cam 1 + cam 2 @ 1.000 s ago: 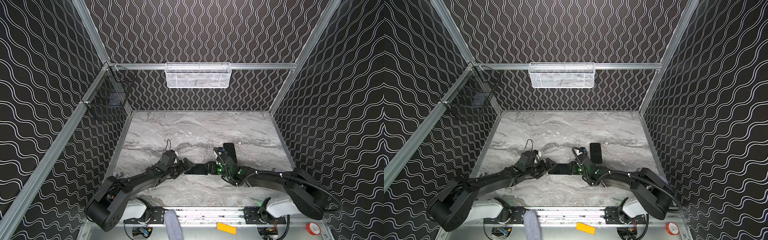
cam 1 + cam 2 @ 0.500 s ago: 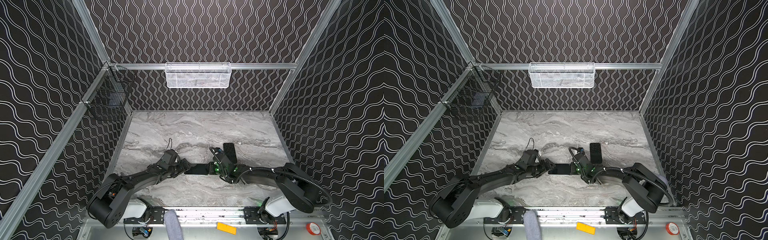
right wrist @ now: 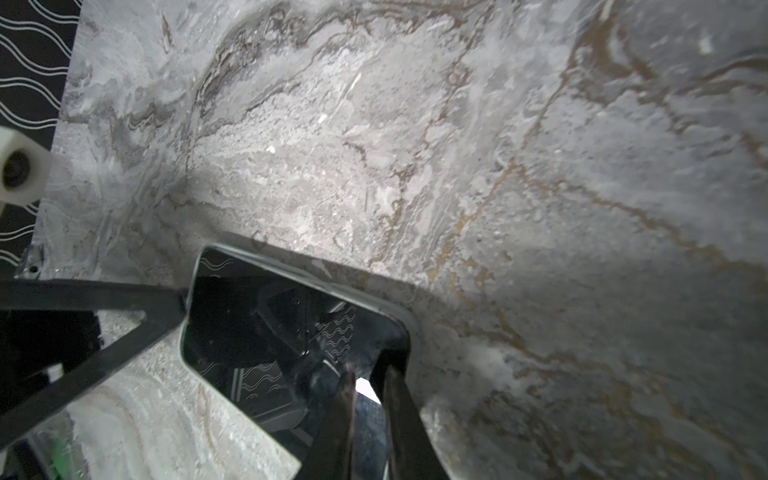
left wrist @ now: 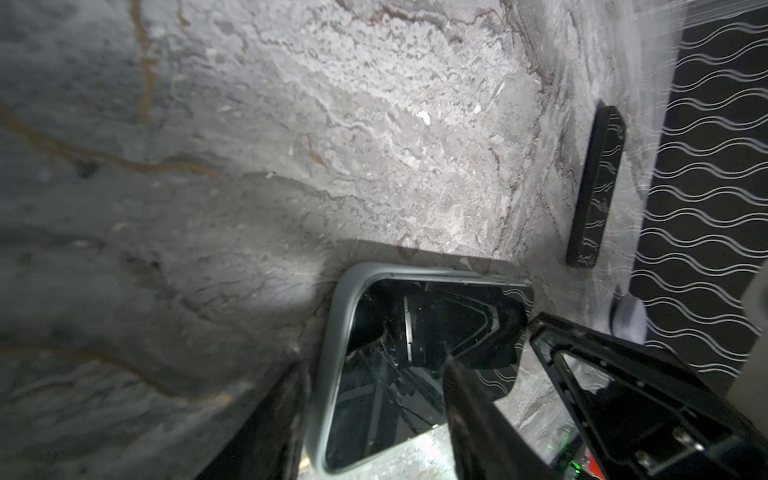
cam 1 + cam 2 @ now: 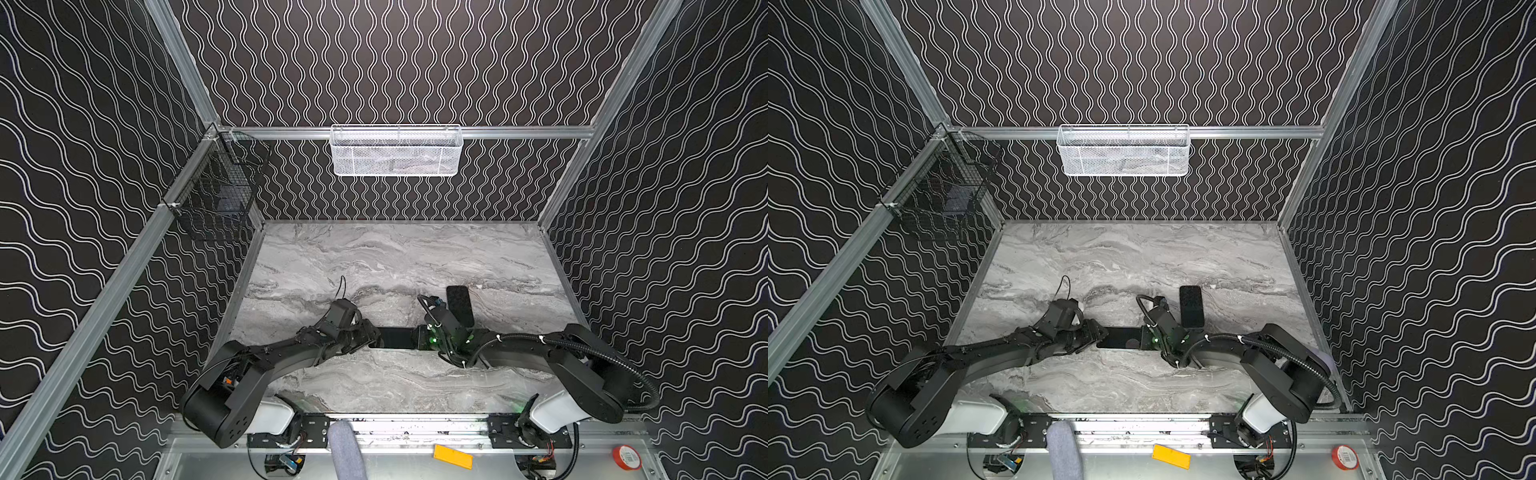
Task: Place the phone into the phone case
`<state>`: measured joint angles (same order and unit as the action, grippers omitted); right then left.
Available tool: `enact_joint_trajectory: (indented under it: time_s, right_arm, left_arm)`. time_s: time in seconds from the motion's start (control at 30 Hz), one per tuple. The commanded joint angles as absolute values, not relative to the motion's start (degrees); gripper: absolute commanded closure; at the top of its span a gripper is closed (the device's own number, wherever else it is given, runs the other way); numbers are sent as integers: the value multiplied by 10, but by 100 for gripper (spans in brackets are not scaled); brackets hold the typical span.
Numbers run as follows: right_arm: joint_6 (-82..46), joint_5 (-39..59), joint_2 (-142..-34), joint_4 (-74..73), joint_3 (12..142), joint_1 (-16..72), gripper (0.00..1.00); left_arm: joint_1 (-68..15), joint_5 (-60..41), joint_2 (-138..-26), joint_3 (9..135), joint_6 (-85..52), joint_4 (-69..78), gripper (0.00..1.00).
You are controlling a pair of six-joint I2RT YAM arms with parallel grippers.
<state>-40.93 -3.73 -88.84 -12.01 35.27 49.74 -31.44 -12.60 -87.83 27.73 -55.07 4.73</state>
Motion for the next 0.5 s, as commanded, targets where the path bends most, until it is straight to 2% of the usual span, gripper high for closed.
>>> enact_joint_trajectory:
  time_s: [0.0,0.2,0.47]
  right_arm:
    - [-406,-36,-888,-121,354,497,82]
    - [-405,-32,-884,-131,352,498,82]
    - [-403,-31,-877,-135,344,498,82]
  left_arm:
    - [-315,-67,-878,287,-516,-24,44]
    - [-314,-19,-897,303,-491,-60,45]
    - [-314,-33,-948,300,-500,-16,44]
